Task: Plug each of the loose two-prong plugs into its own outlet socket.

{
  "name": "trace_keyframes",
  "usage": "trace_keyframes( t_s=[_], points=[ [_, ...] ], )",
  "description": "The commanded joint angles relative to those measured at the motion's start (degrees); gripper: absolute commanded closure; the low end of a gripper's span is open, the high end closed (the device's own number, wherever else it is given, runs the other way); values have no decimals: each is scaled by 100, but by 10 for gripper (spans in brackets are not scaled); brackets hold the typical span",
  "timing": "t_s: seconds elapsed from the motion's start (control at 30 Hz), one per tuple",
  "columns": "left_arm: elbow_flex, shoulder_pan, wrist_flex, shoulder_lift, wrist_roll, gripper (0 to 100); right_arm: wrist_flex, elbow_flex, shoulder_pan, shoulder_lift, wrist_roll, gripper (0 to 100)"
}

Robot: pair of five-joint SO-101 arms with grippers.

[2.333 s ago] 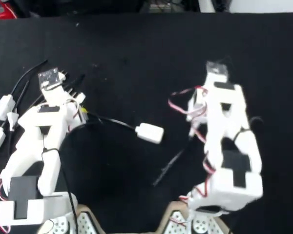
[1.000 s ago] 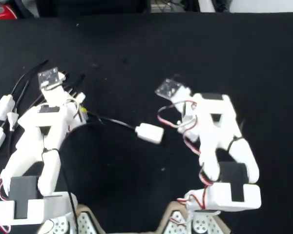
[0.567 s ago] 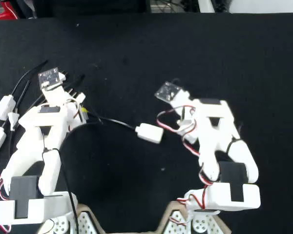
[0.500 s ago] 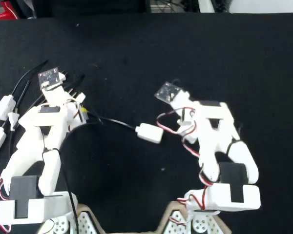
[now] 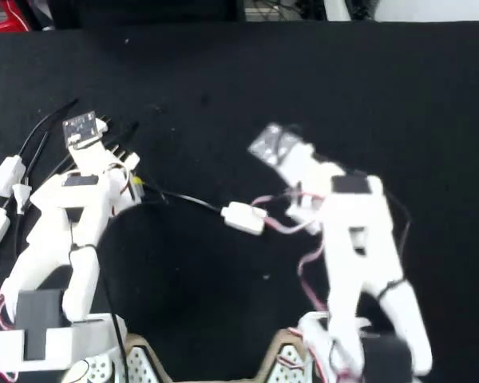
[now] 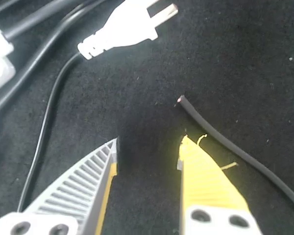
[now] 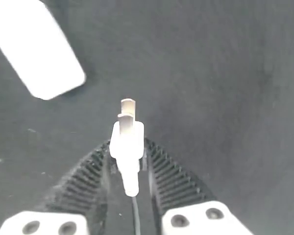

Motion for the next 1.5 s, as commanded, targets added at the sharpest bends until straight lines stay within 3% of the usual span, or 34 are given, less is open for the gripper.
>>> trace_keyframes(
  t_s=[0.0, 0.13, 0.3, 0.63, 0.8, 1.03, 1.17, 1.3, 1.47],
  points=[
    [312, 4, -35, -862, 53, 798, 18, 127, -1116, -857, -659, 988],
    [980, 4, -237, -2040, 53, 798, -589, 286, -2391, -752, -1855, 988],
    [1912, 4, -782, -3288, 88, 798, -1503, 268, -3429, -84, -2558, 988],
    [3187, 4, -1442, -5108, 589, 798, -3341, 312, -3886, 892, -4448, 988],
    [3670, 233, -1477, -5952, 580, 798, -3648, 444, -4325, 936, -4642, 988],
    [4303, 426, -1468, -7200, 510, 798, -4255, 1191, -4369, 312, -4580, 988],
    [4453, 796, -1160, -7710, -246, 798, -4220, 1508, -4369, -180, -4571, 988],
    [4453, 892, -756, -8026, -316, 798, -4202, 1842, -4492, -664, -4554, 988],
    [4505, 954, -642, -8097, -721, 798, -3798, 2018, -4519, -1508, -3947, 988]
  ],
)
